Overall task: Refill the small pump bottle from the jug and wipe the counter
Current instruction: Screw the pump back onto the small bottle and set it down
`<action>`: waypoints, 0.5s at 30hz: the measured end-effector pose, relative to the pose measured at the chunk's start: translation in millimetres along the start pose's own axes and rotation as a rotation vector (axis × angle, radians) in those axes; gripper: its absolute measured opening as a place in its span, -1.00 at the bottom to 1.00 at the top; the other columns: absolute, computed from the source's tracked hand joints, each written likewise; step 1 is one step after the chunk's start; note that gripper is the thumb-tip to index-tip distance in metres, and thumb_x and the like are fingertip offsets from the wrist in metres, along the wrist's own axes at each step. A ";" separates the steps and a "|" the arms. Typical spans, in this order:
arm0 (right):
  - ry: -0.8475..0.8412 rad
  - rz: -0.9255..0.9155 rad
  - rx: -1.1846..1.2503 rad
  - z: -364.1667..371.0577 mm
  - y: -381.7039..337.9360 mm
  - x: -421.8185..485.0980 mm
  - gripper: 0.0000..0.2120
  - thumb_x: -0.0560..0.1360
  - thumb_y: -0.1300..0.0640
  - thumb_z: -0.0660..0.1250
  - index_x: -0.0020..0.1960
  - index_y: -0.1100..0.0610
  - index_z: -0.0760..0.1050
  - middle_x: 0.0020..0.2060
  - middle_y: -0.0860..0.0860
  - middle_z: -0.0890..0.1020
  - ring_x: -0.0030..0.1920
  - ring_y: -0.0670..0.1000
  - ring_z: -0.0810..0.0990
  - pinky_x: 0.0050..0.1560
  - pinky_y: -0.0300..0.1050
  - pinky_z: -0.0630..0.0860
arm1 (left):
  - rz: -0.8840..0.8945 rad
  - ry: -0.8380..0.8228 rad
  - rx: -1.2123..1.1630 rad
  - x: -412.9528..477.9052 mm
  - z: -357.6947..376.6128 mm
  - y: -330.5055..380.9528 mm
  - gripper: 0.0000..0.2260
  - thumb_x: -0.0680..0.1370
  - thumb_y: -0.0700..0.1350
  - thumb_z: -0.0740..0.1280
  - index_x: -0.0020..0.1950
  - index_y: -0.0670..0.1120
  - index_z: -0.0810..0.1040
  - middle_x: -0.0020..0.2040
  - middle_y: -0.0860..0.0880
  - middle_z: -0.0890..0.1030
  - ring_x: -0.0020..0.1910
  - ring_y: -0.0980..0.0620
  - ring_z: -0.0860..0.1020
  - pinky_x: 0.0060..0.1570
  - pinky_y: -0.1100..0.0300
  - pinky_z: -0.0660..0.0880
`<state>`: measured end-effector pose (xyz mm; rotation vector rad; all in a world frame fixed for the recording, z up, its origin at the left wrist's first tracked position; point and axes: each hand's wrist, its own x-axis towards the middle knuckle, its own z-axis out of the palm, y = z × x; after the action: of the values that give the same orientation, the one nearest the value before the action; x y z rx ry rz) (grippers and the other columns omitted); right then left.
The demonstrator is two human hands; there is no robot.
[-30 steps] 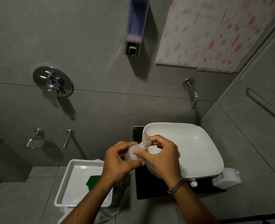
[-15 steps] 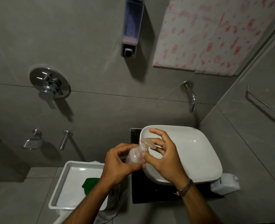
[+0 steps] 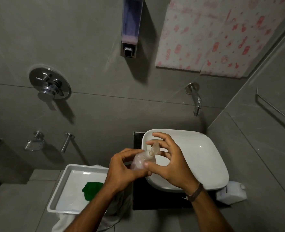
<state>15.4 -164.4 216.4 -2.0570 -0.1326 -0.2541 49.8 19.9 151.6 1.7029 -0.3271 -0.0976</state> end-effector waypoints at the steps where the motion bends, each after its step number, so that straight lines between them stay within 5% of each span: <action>1: 0.007 -0.008 -0.006 -1.6 1.1 -0.9 -0.33 0.36 0.01 0.61 0.38 -0.17 0.40 0.17 -0.26 0.64 0.24 -0.08 0.63 0.21 -0.14 0.63 | 0.002 0.003 -0.001 -0.1 1.6 0.5 -0.45 0.24 0.06 0.72 0.21 0.11 0.71 0.14 0.12 0.73 0.16 0.07 0.69 0.12 0.05 0.69; 5: 0.086 -0.026 -0.070 -4.0 1.4 -1.9 -0.41 0.31 -0.15 0.62 0.26 -0.21 0.46 0.02 -0.26 0.67 0.11 -0.11 0.66 0.11 -0.24 0.64 | 0.011 0.000 -0.002 -0.8 6.9 1.6 -0.45 0.23 0.06 0.72 0.20 0.12 0.72 0.13 0.10 0.73 0.15 0.05 0.70 0.08 0.10 0.70; 9: -0.015 -0.030 -0.024 -12.9 5.0 -3.2 -0.30 0.31 -0.07 0.63 0.37 -0.15 0.41 0.20 -0.29 0.62 0.25 -0.13 0.62 0.17 -0.26 0.61 | 0.013 0.007 -0.022 -2.5 11.8 4.2 -0.44 0.21 0.09 0.72 0.18 0.15 0.72 0.13 0.10 0.73 0.14 0.05 0.71 0.05 0.15 0.69; 13: 0.093 -0.037 -0.083 -14.3 4.4 -6.2 -0.41 0.28 -0.27 0.59 0.23 -0.19 0.48 -0.04 -0.28 0.68 0.02 -0.12 0.69 0.01 -0.31 0.64 | 0.011 -0.017 -0.023 -4.4 17.0 4.7 -0.45 0.22 0.08 0.72 0.19 0.14 0.72 0.14 0.11 0.72 0.17 0.04 0.69 0.07 0.12 0.70; 15: 0.040 -0.024 -0.080 -17.9 6.2 -6.7 -0.33 0.26 -0.27 0.60 0.29 -0.21 0.44 0.03 -0.26 0.67 0.10 -0.10 0.67 0.08 -0.28 0.63 | 0.021 -0.014 -0.021 -5.5 19.7 5.5 -0.46 0.22 0.10 0.70 0.18 0.15 0.72 0.12 0.13 0.72 0.15 0.04 0.70 0.06 0.13 0.70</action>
<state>7.9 -183.0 217.8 -2.1294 -0.1248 -0.3204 38.8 1.9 153.1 1.6779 -0.3533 -0.0975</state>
